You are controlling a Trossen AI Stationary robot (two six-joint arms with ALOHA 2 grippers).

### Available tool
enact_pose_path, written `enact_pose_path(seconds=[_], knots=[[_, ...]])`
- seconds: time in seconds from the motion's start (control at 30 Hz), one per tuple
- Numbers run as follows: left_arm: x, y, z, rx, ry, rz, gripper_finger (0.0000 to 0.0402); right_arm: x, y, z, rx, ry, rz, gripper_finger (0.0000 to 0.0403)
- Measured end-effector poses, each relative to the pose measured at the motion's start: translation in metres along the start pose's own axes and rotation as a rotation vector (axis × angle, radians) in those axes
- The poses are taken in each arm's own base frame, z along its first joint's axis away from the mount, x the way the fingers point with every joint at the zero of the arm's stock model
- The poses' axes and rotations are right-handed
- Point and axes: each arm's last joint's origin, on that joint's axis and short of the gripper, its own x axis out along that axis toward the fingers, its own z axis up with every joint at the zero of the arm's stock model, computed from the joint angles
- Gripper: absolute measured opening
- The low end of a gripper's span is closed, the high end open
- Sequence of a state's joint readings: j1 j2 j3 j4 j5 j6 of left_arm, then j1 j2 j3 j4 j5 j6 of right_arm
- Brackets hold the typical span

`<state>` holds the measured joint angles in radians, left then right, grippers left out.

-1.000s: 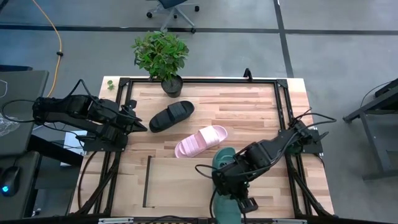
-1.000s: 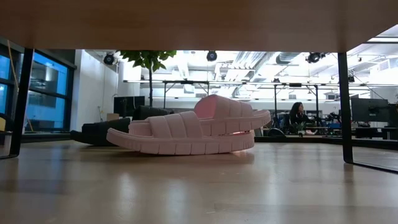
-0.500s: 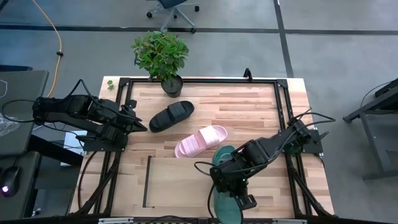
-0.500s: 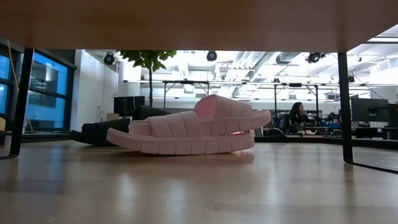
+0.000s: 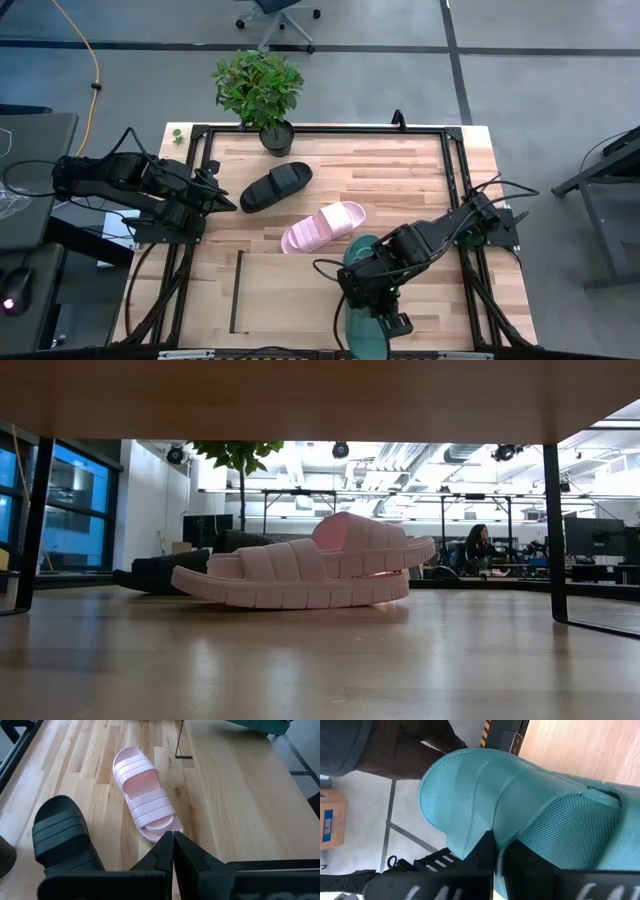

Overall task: Pick and place slides into the shelf
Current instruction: Put the green pair of slides on the shelf

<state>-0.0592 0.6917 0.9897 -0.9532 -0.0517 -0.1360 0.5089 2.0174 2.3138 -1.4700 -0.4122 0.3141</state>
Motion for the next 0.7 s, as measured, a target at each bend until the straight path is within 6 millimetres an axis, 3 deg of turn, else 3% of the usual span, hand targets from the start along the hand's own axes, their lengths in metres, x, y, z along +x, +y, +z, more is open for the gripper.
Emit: enact_pose_path(seconds=[0.37, 0.7], knots=[[0.000, 0.000, 0.000, 0.000, 0.000, 0.000, 0.0001, 0.018, -0.009, -0.001, 0.025, 0.061, 0.020, 0.0000], [0.000, 0.000, 0.000, 0.000, 0.001, 0.000, 0.0001, 0.018, -0.008, 0.000, 0.023, 0.056, 0.043, 0.0000]])
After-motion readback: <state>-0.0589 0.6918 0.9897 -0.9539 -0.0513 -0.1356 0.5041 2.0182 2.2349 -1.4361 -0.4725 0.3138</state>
